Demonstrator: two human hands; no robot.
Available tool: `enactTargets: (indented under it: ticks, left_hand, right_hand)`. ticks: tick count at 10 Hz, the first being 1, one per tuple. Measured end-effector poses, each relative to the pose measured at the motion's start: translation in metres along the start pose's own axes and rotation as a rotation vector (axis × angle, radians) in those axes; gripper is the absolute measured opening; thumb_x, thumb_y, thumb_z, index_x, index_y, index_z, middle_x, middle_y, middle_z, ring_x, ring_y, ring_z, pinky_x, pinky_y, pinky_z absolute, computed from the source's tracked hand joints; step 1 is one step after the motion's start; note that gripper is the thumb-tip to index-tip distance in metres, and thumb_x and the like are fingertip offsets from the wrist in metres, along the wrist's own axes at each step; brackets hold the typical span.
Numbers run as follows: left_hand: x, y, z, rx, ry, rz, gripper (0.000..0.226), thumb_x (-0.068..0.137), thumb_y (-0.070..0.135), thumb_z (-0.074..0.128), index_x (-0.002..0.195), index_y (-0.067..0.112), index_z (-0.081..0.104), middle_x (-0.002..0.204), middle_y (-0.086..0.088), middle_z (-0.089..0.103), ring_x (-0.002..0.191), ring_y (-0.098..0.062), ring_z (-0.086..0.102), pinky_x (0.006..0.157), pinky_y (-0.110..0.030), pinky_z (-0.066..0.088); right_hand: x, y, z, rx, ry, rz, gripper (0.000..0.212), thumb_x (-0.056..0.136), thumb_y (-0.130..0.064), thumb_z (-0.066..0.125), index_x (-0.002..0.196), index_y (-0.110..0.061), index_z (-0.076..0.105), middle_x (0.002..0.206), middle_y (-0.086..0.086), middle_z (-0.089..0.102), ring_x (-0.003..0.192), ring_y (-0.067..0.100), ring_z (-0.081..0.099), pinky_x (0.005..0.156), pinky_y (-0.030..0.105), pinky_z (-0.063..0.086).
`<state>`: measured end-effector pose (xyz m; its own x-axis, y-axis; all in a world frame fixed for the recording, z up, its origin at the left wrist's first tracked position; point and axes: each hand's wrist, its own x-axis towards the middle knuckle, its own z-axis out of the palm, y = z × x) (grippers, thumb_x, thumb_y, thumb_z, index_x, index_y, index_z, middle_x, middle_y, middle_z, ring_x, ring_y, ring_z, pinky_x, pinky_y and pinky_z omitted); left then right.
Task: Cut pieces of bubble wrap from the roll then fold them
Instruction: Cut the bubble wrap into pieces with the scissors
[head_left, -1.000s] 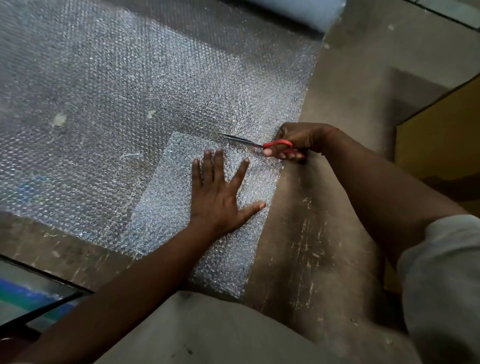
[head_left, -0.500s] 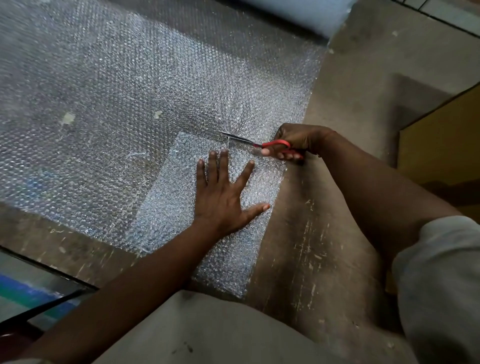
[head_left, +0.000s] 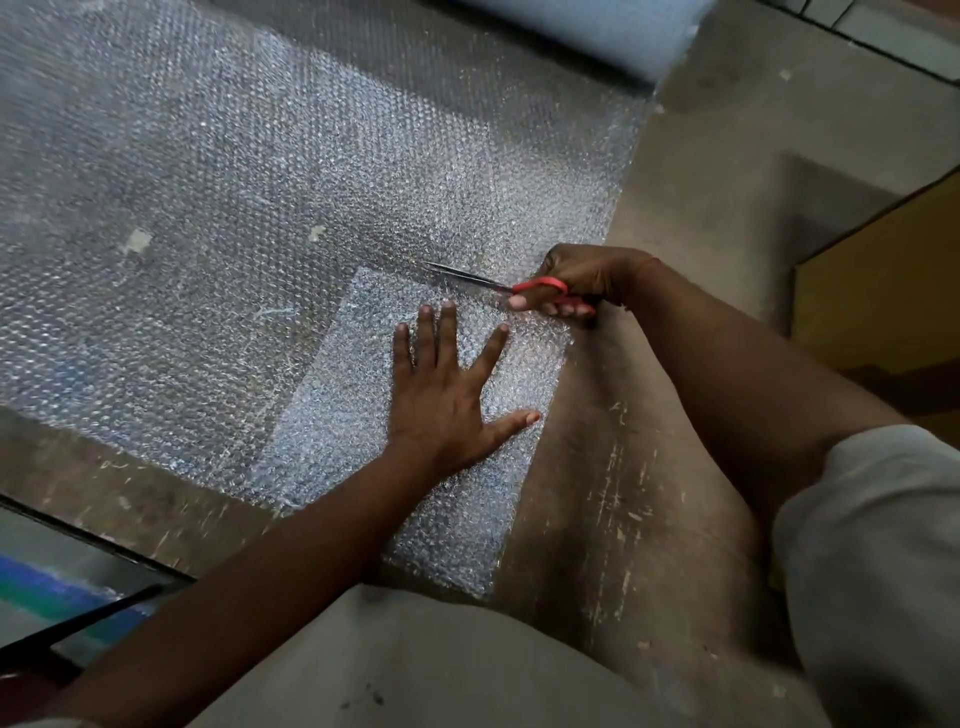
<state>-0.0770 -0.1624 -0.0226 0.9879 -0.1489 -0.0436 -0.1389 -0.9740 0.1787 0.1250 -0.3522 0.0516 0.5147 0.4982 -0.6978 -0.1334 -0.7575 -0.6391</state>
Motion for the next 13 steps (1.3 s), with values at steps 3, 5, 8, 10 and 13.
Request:
enactTargets:
  ticks: [3,5,8,10,13]
  left_hand:
    - [0.0,0.001,-0.001,-0.008,0.004,0.0,0.108,0.084,0.103,0.016,0.17,0.041,-0.005,0.174,-0.026,-0.022,0.161,-0.046,-0.023,0.127,-0.069,-0.001]
    - [0.0,0.001,-0.001,-0.007,0.014,0.003,0.108,0.084,0.103,0.017,0.17,0.041,-0.005,0.174,-0.026,-0.021,0.161,-0.046,-0.023,0.127,-0.069,0.0]
    - [0.0,0.001,-0.002,-0.016,0.018,0.003,0.108,0.084,0.103,0.016,0.171,0.041,-0.001,0.175,-0.027,-0.016,0.161,-0.046,-0.021,0.127,-0.069,-0.001]
    - [-0.001,0.001,-0.003,-0.006,0.007,-0.002,0.108,0.083,0.103,0.014,0.17,0.041,-0.004,0.175,-0.027,-0.017,0.161,-0.045,-0.022,0.127,-0.068,-0.001]
    - [0.0,0.001,-0.004,-0.012,0.004,-0.001,0.107,0.084,0.103,0.014,0.17,0.042,-0.005,0.175,-0.027,-0.017,0.161,-0.046,-0.023,0.127,-0.068,-0.002]
  right_hand:
    - [0.007,-0.009,0.0,-0.011,-0.026,0.047,0.046,0.073,-0.05,0.093,0.058,-0.016,0.066,0.051,0.004,0.055,0.04,0.015,0.044,0.045,0.021,0.039]
    - [0.01,-0.014,-0.001,-0.044,-0.014,0.1,0.054,0.063,-0.067,0.09,0.062,-0.019,0.065,0.056,0.004,0.056,0.042,0.015,0.044,0.047,0.021,0.037]
    - [0.015,-0.025,0.002,-0.083,0.007,0.086,0.051,0.074,-0.061,0.087,0.063,-0.017,0.064,0.054,0.003,0.056,0.04,0.015,0.045,0.043,0.021,0.038]
    - [0.018,-0.025,0.003,-0.059,-0.01,0.076,0.048,0.065,-0.057,0.091,0.06,-0.017,0.064,0.052,0.003,0.055,0.038,0.012,0.043,0.041,0.019,0.036]
    - [0.026,-0.03,0.004,-0.035,-0.005,0.071,0.054,0.07,-0.065,0.089,0.064,-0.016,0.066,0.057,0.004,0.058,0.042,0.016,0.047,0.047,0.022,0.042]
